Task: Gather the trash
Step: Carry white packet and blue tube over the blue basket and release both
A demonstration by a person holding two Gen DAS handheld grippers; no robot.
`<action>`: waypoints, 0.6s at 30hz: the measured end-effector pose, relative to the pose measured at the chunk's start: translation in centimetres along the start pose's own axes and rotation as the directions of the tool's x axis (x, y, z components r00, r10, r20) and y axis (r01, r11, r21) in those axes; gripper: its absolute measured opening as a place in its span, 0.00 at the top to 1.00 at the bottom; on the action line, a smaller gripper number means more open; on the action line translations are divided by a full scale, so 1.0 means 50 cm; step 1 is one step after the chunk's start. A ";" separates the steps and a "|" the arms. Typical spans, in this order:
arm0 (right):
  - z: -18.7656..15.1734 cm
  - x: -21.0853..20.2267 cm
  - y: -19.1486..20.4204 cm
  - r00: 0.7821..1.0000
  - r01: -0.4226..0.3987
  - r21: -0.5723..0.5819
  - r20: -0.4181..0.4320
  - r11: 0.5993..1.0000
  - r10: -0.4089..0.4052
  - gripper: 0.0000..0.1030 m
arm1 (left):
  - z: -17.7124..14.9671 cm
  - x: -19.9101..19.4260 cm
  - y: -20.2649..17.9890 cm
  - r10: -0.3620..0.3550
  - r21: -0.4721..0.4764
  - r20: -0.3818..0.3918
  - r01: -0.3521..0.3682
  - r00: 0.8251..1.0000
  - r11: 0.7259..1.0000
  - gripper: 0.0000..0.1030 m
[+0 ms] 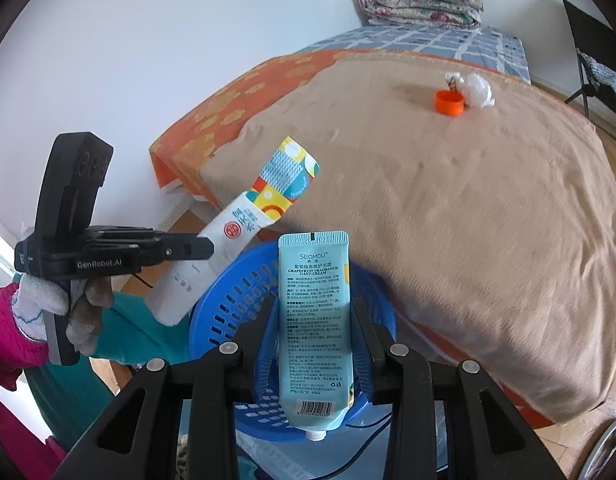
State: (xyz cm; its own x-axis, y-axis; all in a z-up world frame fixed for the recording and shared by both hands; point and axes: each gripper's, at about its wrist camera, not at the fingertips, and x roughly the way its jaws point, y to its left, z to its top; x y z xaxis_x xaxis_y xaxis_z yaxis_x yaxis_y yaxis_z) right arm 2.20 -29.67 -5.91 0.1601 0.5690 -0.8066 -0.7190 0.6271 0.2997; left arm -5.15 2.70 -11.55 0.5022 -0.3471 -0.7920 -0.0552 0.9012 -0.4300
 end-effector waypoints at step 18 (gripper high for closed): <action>-0.020 0.067 0.021 0.996 -0.039 0.021 -0.082 0.999 0.041 0.65 | -0.039 0.038 0.004 0.067 0.020 -0.062 -0.065 0.996 0.998 0.94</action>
State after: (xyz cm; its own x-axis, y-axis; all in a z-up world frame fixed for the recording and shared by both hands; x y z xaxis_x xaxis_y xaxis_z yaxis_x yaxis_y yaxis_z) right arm 1.30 -27.63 -8.80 0.0741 0.5484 -0.8329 -0.7101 0.6154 0.3421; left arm -5.88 1.70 -13.97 0.4432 -0.3017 -0.8441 -0.0711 0.9268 -0.3686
